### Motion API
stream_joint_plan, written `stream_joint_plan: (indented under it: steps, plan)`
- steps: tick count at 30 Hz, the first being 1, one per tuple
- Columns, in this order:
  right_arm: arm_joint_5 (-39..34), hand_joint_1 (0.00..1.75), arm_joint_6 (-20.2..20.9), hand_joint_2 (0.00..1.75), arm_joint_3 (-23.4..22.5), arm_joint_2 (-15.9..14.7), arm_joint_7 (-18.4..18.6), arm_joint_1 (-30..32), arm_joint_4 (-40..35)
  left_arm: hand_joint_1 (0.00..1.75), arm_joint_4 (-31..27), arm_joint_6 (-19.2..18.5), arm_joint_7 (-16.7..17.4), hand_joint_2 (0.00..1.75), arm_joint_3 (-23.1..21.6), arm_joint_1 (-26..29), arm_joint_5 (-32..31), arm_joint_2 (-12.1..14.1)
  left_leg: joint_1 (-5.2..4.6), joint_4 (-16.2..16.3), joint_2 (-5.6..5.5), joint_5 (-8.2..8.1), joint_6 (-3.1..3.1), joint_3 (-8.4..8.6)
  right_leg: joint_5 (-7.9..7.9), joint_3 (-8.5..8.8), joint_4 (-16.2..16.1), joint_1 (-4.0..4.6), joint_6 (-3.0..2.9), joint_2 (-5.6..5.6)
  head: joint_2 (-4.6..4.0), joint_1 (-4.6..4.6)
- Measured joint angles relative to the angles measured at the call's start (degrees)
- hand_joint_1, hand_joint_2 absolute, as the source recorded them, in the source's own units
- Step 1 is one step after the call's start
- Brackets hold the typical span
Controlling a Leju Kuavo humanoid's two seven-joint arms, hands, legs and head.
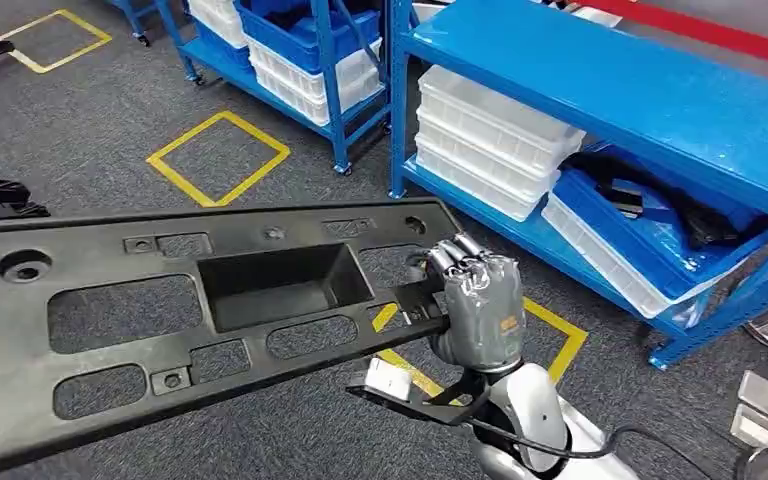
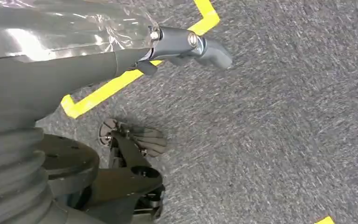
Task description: Take the parts from the cabinet and place them on the table.
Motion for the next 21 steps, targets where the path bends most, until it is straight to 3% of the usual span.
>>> stream_joint_plan:
  steps: [1, 2, 3, 4, 6, 7, 8, 9, 10, 11, 12, 15, 16, 17, 18, 19, 21]
  plan:
    - [0.06, 1.75, 0.02, 1.75, -0.04, 0.04, -0.02, -0.02, 0.00, 0.00, -0.02, 0.00, 0.00, 1.75, 0.00, 0.03, 0.15, 0.04, -0.07, 0.23, -0.47, -0.11, -0.24, -0.14, 0.27, 0.10, -0.36, -0.46, -0.41, -0.68, 0.00, -0.02]
    - [0.04, 1.75, 0.02, 1.75, -0.05, 0.07, -0.04, 0.04, 0.00, 0.00, 0.00, 0.00, 0.02, 1.75, -0.02, 0.00, 0.22, 0.04, -0.26, 1.29, 1.76, -0.79, -0.55, -0.16, 0.34, 0.36, -0.51, -0.47, -0.61, -1.33, 0.00, -0.13]
    - [0.05, 1.75, 0.02, 1.75, -0.07, 0.07, -0.04, 0.13, -0.09, 0.00, 0.00, 0.00, 0.00, 1.75, -0.02, -0.07, 0.29, 0.04, -0.39, 3.59, 3.74, -2.22, -0.93, -1.23, 0.28, 0.52, -0.60, -0.45, -0.80, -1.87, 0.00, -0.74]
    - [0.07, 1.75, 0.02, 1.75, -0.11, 0.07, -0.04, 0.15, -0.11, 0.00, 0.00, 0.00, 0.02, 1.75, -0.02, -0.15, 0.29, 0.04, -0.27, 7.64, 4.71, -4.31, -1.26, -3.19, 0.23, 0.61, -0.62, -0.31, -1.00, -2.58, 0.00, -0.85]
    - [0.04, 1.75, 0.04, 1.75, -0.22, 0.07, -0.04, 0.22, -0.13, 0.00, 0.00, 0.00, 0.02, 1.75, -0.02, -0.07, 0.31, 0.04, -0.09, 15.93, 5.32, -7.55, -1.47, -7.31, 0.03, 0.67, -0.59, -0.12, -1.27, -3.93, 0.00, -0.98]
    - [0.04, 1.75, 0.02, 1.75, -0.22, 0.07, -0.02, 0.30, -0.13, 0.00, 0.00, 0.00, 0.02, 1.75, -0.02, 0.00, 0.33, 0.04, -0.05, 17.64, 5.36, -7.61, -1.41, -8.27, -0.04, 0.70, -0.58, -0.01, -1.32, -4.49, 0.00, -0.96]
    - [0.04, 1.75, 0.04, 1.75, -0.22, 0.07, -0.04, 0.36, -0.13, 0.00, 0.00, 0.00, 0.02, 1.75, -0.02, 0.09, 0.33, 0.04, -0.07, 16.28, 5.37, -6.23, -1.13, -7.65, -0.15, 0.81, -0.59, 0.11, -1.33, -5.12, 0.00, -0.96]
    - [0.07, 1.75, 0.04, 1.75, -0.22, 0.07, -0.04, 0.36, -0.13, 0.00, 0.00, 0.00, 0.02, 1.75, -0.02, 0.09, 0.33, 0.04, -0.18, 12.71, 5.45, -4.11, -0.72, -5.88, -0.27, 0.97, -0.61, 0.23, -1.30, -5.63, 0.00, -1.01]
    - [0.04, 1.75, 0.04, 1.75, -0.22, 0.07, -0.04, 0.35, -0.15, 0.00, 0.00, 0.00, 0.02, 1.75, -0.02, 0.07, 0.33, 0.04, -0.49, 7.37, 5.98, -1.48, -0.04, -3.18, -0.42, 1.27, -0.65, 0.39, -1.25, -6.13, 0.00, -0.98]
    - [0.07, 1.75, 0.04, 1.75, -0.26, 0.07, -0.04, 0.35, -0.15, 0.00, 0.00, 0.00, 0.02, 1.75, -0.02, 0.03, 0.33, 0.04, -1.01, 2.29, 7.39, 0.58, 0.78, -0.55, -0.59, 1.58, -0.74, 0.43, -1.21, -6.57, 0.00, -0.98]
    - [0.04, 1.75, 0.07, 1.75, -0.31, 0.07, -0.04, 0.36, -0.15, 0.00, 0.00, 0.00, 0.02, 1.75, -0.02, -0.06, 0.33, 0.04, -1.57, 0.42, 9.25, -0.28, 1.21, 0.25, -0.71, 1.72, -0.87, 0.65, -1.03, -7.06, 0.00, -0.90]
    - [0.07, 1.75, 0.13, 1.75, -0.33, 0.09, -0.04, 0.34, -0.15, 0.00, 0.00, 0.00, 0.02, 1.75, -0.02, 0.08, 0.37, 0.04, -1.94, -0.12, 7.89, 0.16, 1.37, -0.08, -0.75, 2.04, -1.38, 0.54, -0.48, -8.31, 0.00, -0.98]
    - [0.07, 1.75, 0.15, 1.75, -0.33, 0.07, -0.04, 0.32, -0.15, 0.00, 0.00, 0.00, 0.02, 1.75, -0.02, 0.14, 0.39, 0.07, -1.87, -0.81, 7.35, 0.41, 1.69, 0.17, -0.74, 2.48, -1.73, 0.68, -0.07, -8.71, 0.00, -0.98]
    - [0.04, 1.75, 0.17, 1.75, -0.37, 0.07, -0.04, 0.30, -0.15, 0.00, 0.00, 0.00, 0.04, 1.75, -0.02, 0.25, 0.39, 0.07, -0.95, -1.96, 7.03, 0.98, 1.83, 1.01, -1.43, 2.64, -1.22, 0.43, 0.19, -7.50, 0.00, -0.83]
    - [0.07, 1.75, 0.20, 1.75, -0.39, 0.07, -0.02, 0.32, -0.18, 0.00, 0.00, 0.00, 0.04, 1.75, -0.02, 0.20, 0.39, 0.07, -1.02, -2.52, 6.53, 1.13, 1.99, 1.33, -2.33, 2.18, 0.11, 0.51, 0.30, -5.35, 0.00, -0.83]
    - [0.07, 1.75, 0.20, 1.75, -0.46, 0.07, -0.07, 0.29, -0.18, 0.00, 0.00, 0.00, 0.04, 1.75, -0.02, 0.08, 0.44, 0.07, -1.01, -2.55, 6.27, 1.20, 2.41, 1.38, -4.36, 0.42, 3.53, 0.48, 0.29, -3.95, 0.00, -0.63]
    - [0.00, 1.75, 0.22, 1.75, -0.48, 0.07, -0.05, 0.45, -0.17, 0.00, 0.00, -0.02, 0.04, 1.75, -0.02, -0.04, 0.46, -0.02, -1.06, -2.44, 5.22, 1.10, 2.56, 1.38, -7.79, -3.98, 12.00, 0.49, 0.51, -3.24, 0.00, -0.35]
